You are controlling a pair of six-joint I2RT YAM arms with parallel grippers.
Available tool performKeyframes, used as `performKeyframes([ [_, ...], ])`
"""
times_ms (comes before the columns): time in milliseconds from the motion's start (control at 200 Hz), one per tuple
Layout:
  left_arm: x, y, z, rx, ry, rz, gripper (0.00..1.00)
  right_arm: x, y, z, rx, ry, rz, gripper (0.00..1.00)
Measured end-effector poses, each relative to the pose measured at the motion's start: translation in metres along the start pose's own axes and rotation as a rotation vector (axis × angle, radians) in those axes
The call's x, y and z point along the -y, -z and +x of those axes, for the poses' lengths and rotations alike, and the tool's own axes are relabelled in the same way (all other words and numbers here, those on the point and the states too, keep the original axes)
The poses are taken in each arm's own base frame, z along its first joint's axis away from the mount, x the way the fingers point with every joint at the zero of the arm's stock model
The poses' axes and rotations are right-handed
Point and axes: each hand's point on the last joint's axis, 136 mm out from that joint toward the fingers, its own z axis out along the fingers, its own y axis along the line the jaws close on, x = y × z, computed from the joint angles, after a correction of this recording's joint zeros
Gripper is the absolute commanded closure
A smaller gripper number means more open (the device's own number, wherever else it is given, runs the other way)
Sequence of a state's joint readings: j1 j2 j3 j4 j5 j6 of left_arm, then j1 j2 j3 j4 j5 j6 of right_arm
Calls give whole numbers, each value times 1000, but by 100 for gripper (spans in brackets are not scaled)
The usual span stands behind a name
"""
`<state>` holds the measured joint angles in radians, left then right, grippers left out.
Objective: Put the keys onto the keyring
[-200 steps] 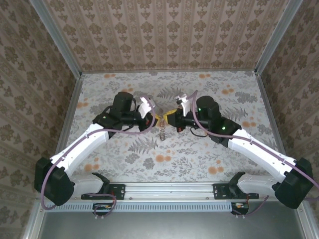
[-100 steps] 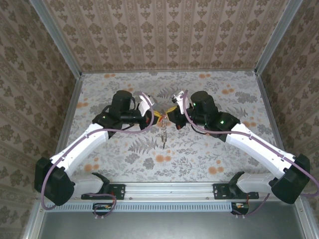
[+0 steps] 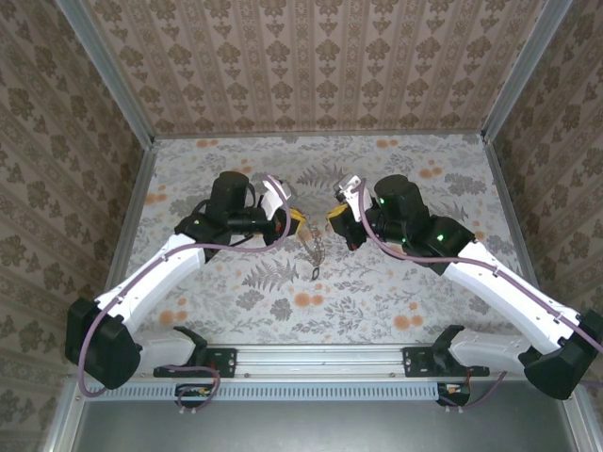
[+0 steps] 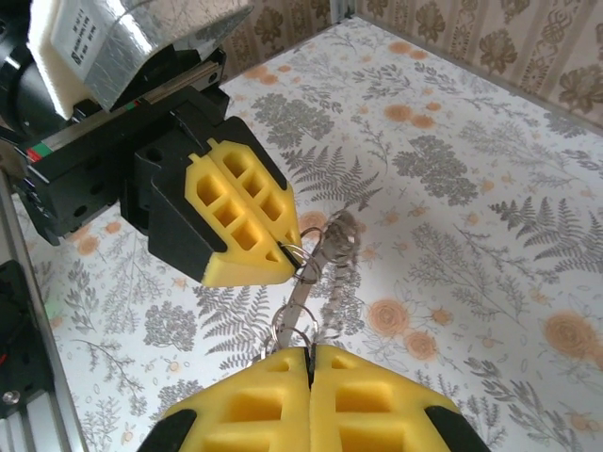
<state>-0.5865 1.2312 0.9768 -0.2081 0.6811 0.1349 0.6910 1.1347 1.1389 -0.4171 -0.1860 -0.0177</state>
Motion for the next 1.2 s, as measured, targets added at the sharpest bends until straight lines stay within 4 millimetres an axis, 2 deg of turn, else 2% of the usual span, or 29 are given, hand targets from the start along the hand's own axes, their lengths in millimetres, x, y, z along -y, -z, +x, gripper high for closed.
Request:
performKeyframes([
  [225,2,0,0,1,0,8,100,7,-14,10,-44,0,23,100],
  [630,7,-2,0,-2,-7,22,100,-4,-37,-4,12,-29,-46,100],
  [750,9,-3,0,-2,-8,26,100,-10,-41,-8,28,-36,-73,100],
  [1200,8,-3,-6,20,-15,26,100,-9,-48,-5,39,-62,-70,100],
])
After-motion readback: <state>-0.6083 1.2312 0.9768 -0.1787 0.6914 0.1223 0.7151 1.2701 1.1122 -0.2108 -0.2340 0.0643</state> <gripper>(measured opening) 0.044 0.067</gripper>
